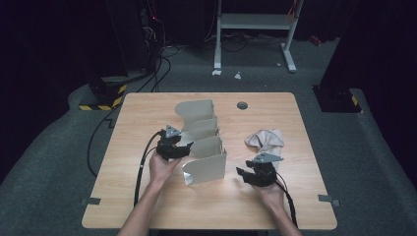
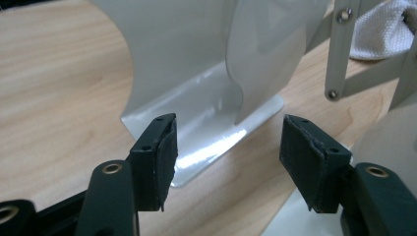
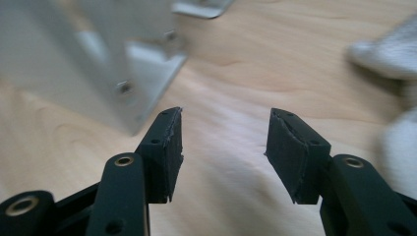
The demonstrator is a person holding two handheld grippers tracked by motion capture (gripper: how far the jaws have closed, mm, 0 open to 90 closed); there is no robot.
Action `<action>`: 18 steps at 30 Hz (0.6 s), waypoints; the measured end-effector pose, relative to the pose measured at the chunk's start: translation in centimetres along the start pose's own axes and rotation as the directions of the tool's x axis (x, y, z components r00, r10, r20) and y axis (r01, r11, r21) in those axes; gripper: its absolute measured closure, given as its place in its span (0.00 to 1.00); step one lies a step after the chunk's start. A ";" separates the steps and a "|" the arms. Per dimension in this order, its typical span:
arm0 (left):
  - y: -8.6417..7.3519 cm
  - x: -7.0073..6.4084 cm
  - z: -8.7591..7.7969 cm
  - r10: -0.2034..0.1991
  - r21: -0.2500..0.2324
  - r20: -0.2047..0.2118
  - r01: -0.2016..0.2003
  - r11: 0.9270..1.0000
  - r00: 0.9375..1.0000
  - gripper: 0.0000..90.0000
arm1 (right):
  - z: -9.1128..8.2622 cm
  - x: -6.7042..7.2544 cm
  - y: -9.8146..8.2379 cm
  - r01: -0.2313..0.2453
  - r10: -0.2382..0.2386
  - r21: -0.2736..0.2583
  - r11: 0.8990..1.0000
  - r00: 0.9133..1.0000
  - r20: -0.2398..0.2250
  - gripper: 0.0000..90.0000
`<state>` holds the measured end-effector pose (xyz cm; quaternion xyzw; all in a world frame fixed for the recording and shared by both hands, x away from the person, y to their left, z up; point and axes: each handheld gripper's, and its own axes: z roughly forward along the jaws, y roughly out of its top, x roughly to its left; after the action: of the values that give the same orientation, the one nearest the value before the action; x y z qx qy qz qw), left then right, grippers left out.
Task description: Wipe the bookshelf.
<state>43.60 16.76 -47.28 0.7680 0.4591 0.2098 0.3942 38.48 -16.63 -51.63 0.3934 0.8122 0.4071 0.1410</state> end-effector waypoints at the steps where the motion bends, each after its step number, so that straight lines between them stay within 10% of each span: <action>1: 0.3 0.1 0.0 0.006 -0.008 0.003 -0.006 1.000 1.000 0.45 | 0.2 0.5 -0.1 0.017 -0.017 0.002 1.000 1.000 -0.010 0.53; 18: 2.3 0.4 1.0 0.039 -0.026 0.076 -0.037 0.999 0.996 0.60 | 2.6 4.3 -0.5 0.091 -0.089 0.022 0.996 0.991 -0.102 0.51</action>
<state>45.77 16.10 -46.07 0.7792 0.4262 0.1934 0.4169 36.85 -12.11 -53.26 0.3371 0.8405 0.4088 0.1126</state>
